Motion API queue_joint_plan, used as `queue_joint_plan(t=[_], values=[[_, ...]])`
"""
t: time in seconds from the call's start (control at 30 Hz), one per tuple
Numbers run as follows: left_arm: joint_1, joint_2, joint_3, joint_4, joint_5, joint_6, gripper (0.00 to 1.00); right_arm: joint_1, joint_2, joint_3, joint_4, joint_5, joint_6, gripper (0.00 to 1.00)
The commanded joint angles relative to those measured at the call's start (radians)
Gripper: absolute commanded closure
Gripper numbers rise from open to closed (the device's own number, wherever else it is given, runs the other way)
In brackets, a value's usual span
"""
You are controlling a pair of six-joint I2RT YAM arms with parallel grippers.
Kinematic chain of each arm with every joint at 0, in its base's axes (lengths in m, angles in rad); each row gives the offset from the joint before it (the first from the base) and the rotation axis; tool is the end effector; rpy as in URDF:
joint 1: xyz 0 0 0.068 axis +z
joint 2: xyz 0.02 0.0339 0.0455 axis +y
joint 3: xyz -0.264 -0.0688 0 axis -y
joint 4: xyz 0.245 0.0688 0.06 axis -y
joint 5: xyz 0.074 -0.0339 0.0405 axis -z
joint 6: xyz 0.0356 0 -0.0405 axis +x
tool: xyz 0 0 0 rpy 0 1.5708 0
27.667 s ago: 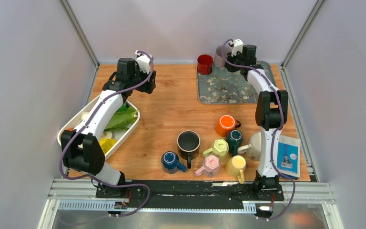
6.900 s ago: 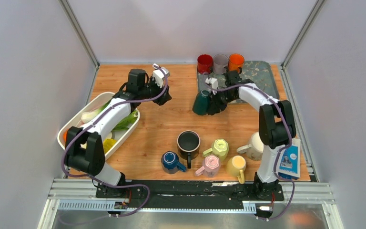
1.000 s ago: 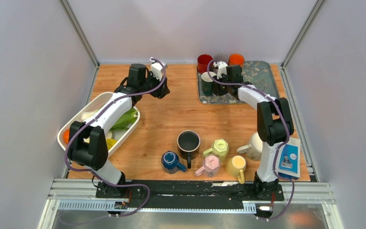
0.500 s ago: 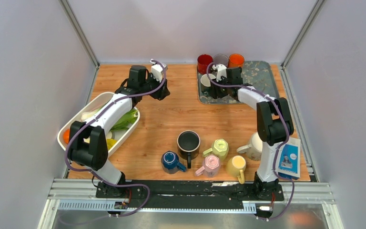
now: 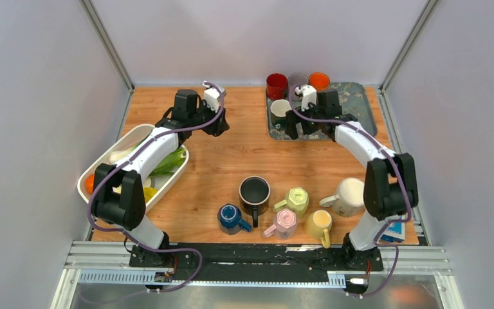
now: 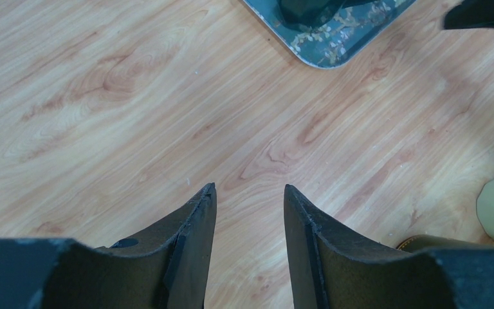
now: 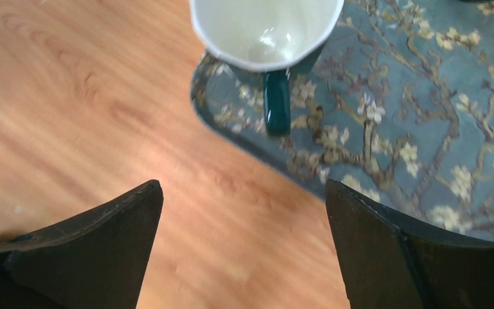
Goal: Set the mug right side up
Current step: Move the cup to the center of the board.
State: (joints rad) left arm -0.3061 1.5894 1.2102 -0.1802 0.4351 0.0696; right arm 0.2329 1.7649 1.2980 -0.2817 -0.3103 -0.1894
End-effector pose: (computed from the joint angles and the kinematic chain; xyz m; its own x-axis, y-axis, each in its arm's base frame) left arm 0.3433 -0.1242 0.2861 -0.4621 0.2122 -0.8611 0.6476 0.7441 -0.1642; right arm 0.3826 0.1019 0.2424 -0.5680 -0.3190 -0.7587 -0.5543 0.8297 0.0662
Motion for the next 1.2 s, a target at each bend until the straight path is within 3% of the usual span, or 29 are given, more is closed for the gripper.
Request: queue_joint_plan(t=[0.0, 0.13, 0.3, 0.67, 0.77, 0.93, 1.17], values=[[-0.002, -0.039, -0.017, 0.030, 0.006, 0.012, 0.50, -0.034, -0.189, -0.070, -0.207, -0.104, -0.081, 0.00], [-0.002, -0.032, -0.015, 0.022, 0.001, 0.024, 0.50, -0.058, -0.303, -0.081, -0.518, -0.337, -0.356, 0.00], [-0.003, -0.015, -0.012, 0.014, 0.013, 0.026, 0.50, -0.053, -0.411, -0.169, -0.794, -0.397, -0.894, 0.03], [-0.002, -0.013, -0.023, 0.000, 0.022, 0.029, 0.50, 0.103, -0.456, -0.344, -0.818, -0.270, -1.291, 0.04], [-0.003, -0.018, -0.027, -0.005, 0.021, 0.026, 0.50, 0.125, -0.463, -0.378, -0.723, -0.251, -1.328, 0.02], [-0.002, -0.032, -0.027, -0.019, 0.017, 0.033, 0.50, 0.121, -0.328, -0.301, -0.686, -0.230, -1.209, 0.06], [-0.002, -0.040, -0.027, -0.028, 0.017, 0.038, 0.50, -0.035, -0.155, -0.146, -0.641, -0.296, -0.976, 0.09]])
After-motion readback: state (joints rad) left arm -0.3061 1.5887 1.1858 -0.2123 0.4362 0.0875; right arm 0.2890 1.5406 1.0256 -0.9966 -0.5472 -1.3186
